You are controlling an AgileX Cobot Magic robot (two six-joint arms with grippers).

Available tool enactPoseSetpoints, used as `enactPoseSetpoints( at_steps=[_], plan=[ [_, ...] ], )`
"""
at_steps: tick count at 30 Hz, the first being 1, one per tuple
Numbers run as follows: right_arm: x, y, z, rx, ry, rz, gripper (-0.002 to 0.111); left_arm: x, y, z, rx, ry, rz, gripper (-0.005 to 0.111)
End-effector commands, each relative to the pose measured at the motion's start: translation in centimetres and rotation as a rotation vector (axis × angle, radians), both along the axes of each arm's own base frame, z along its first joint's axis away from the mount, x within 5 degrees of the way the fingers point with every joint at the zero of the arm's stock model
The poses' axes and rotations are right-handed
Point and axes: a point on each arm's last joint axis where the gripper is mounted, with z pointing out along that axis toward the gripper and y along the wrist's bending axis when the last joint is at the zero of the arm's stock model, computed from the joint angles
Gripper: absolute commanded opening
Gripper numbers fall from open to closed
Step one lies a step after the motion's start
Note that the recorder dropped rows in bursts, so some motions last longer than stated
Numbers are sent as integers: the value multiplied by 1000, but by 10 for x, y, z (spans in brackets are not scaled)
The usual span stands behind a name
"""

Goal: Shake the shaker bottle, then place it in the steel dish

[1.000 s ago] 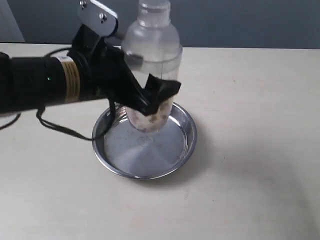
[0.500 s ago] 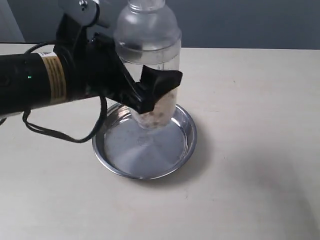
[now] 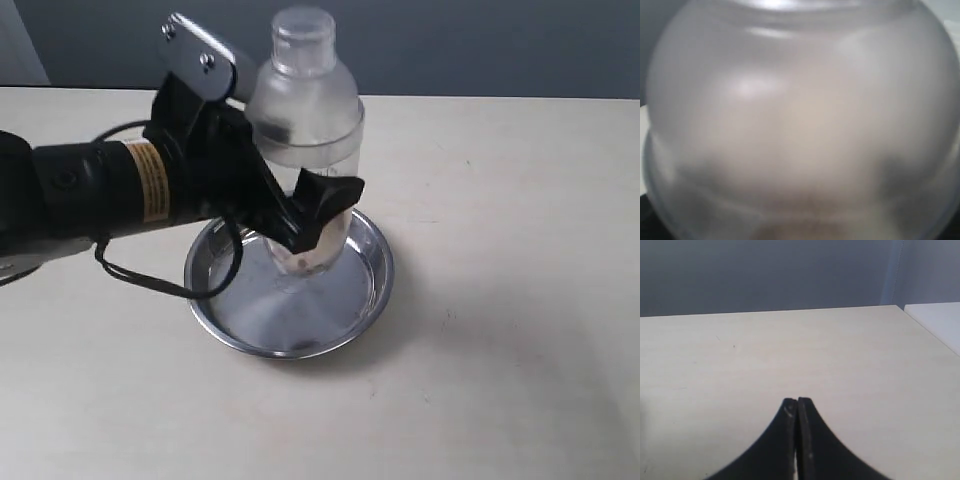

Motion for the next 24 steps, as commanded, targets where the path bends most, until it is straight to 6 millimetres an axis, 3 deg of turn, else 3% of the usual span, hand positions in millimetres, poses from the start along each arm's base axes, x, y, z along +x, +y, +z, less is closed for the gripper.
enactPoseSetpoints(
  at_steps=[1,2,4,6,8,9,12,14,16,17,19,20,21,24],
  plan=[
    [0,0,1,-3,-16,-4,-1,-3,-4,76,-226,-275,-53,0],
    [0,0,1,-3,-16,-4,-1,-2,-1,89,-211,-290,-23,0],
    [0,0,1,-3,-16,-4,-1,2,-1,75,-141,-176,40,0],
    [0,0,1,-3,-16,-4,-1,9,-3,19,10,11,82,0],
    [0,0,1,-3,-16,-4,-1,12,-4,-15,74,106,86,0],
    [0,0,1,-3,-16,-4,-1,12,-4,-12,70,99,86,0],
    [0,0,1,-3,-16,-4,-1,1,-1,53,-77,-110,46,0],
    [0,0,1,-3,-16,-4,-1,-5,3,78,-111,-184,52,0],
    [0,0,1,-3,-16,-4,-1,-2,3,58,-80,-101,81,0],
    [0,0,1,-3,-16,-4,-1,1,2,28,-23,-9,92,0],
    [0,0,1,-3,-16,-4,-1,6,0,-10,51,96,95,0],
    [0,0,1,-3,-16,-4,-1,7,0,-13,71,107,99,0],
    [0,0,1,-3,-16,-4,-1,6,0,-1,54,71,97,0],
    [0,0,1,-3,-16,-4,-1,-4,4,63,-84,-128,68,0]
  ],
)
